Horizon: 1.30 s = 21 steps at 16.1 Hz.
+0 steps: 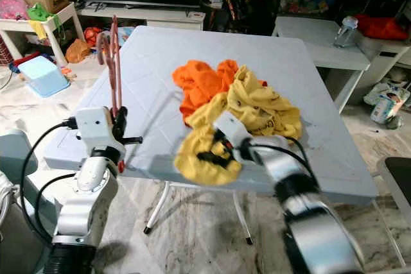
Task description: Hang hanger
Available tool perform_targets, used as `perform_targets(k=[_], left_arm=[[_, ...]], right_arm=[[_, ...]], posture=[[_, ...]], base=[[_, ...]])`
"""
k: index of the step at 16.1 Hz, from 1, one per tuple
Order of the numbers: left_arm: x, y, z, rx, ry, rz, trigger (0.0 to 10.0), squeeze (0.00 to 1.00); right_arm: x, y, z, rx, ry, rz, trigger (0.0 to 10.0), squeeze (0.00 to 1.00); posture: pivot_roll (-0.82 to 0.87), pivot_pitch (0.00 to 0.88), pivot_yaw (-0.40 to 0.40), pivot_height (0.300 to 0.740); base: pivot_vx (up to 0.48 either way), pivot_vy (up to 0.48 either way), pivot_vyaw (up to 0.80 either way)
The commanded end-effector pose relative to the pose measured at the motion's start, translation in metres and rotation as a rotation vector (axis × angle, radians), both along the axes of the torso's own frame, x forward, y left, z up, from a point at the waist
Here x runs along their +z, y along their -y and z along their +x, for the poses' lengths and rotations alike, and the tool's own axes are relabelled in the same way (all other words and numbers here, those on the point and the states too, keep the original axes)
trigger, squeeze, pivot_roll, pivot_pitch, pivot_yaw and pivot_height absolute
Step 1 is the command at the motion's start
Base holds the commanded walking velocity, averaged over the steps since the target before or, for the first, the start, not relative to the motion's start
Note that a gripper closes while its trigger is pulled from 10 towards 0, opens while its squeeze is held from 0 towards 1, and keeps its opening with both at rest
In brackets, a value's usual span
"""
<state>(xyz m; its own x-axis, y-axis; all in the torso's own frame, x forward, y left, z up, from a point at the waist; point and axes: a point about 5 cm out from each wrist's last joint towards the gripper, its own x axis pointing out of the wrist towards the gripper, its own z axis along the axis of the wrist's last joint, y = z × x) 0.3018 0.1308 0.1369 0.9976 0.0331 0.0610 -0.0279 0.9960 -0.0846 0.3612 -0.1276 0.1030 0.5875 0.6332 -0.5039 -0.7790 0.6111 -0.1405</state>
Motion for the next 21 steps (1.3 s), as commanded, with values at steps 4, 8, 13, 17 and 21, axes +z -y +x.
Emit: perform_targets(k=[4, 8, 13, 17, 21], left_arm=[[0.004, 0.002, -0.001, 0.003, 0.013, -0.002, 10.0, 0.0], [0.008, 0.0, 0.002, 0.014, 0.027, 0.003, 10.0, 0.0], [0.008, -0.004, 0.001, 0.031, 0.032, 0.011, 10.0, 0.0], [0.004, -0.002, -0.001, -0.005, 0.022, 0.004, 10.0, 0.0], [-0.003, 0.007, -0.012, -0.1, -0.009, 0.003, 10.0, 0.0]], right_arm=[[0.016, -0.018, 0.022, -0.26, 0.063, 0.045, 10.0, 0.0], [0.066, -0.024, 0.047, -0.581, 0.321, 0.08, 10.0, 0.0], [0.085, -0.021, 0.053, -0.707, 0.335, 0.226, 10.0, 0.0], [0.085, 0.011, 0.048, -0.585, 0.426, 0.322, 10.0, 0.0], [0.073, 0.028, 0.036, -0.498, 0.451, 0.386, 10.0, 0.0]], posture=[[0.01, 0.0, -0.067, 0.74], [0.04, 0.0, -0.09, 0.74], [0.05, 0.0, -0.094, 0.74], [0.0, 0.0, -0.06, 0.74], [-0.02, 0.0, -0.032, 0.74]], base=[[0.0, 0.0, 0.0], [0.0, 0.0, 0.0], [0.0, 0.0, 0.0], [0.0, 0.0, 0.0], [0.0, 0.0, 0.0]])
